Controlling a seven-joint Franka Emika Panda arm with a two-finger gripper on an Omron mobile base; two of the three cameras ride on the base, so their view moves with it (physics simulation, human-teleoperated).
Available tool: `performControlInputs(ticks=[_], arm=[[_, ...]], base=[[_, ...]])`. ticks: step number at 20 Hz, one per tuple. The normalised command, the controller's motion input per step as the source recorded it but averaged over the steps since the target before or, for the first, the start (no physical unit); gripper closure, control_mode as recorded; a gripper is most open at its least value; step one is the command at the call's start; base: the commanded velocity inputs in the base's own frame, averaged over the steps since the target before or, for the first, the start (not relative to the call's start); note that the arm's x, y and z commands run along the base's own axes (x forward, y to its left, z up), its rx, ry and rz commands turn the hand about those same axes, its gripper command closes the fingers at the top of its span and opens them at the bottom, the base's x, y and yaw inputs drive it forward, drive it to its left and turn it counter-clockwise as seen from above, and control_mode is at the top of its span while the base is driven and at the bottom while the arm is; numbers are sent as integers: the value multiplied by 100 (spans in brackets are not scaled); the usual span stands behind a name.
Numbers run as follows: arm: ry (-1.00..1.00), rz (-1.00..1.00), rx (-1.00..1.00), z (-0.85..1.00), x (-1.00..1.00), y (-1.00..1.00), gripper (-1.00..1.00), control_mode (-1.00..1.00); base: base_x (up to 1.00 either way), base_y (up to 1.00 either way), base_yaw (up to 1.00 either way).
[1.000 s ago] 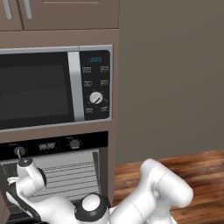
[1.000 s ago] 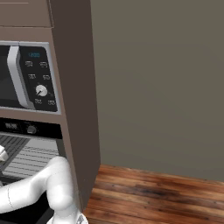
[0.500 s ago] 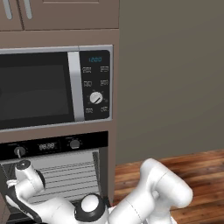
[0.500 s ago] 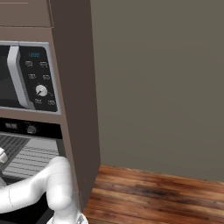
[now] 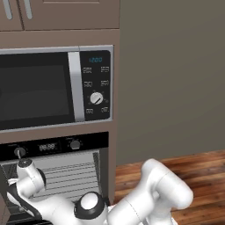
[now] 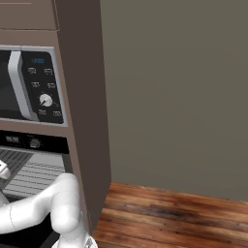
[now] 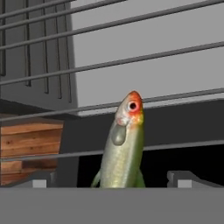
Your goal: Take the fish from the oven and place it on the plate on the counter.
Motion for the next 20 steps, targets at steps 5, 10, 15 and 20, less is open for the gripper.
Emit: performControlInputs(ticks=[5,10,15,20], arm=[[5,0,0,-4,9,-8,-100,-100],[6,0,-3,-5,0,0,-100,-100],[2,0,-3,-21,-8,0,-100,-100],[0,0,-6,-25,-7,0,-100,-100]], base=[[0,0,0],[0,0,0],[0,0,0],[0,0,0]])
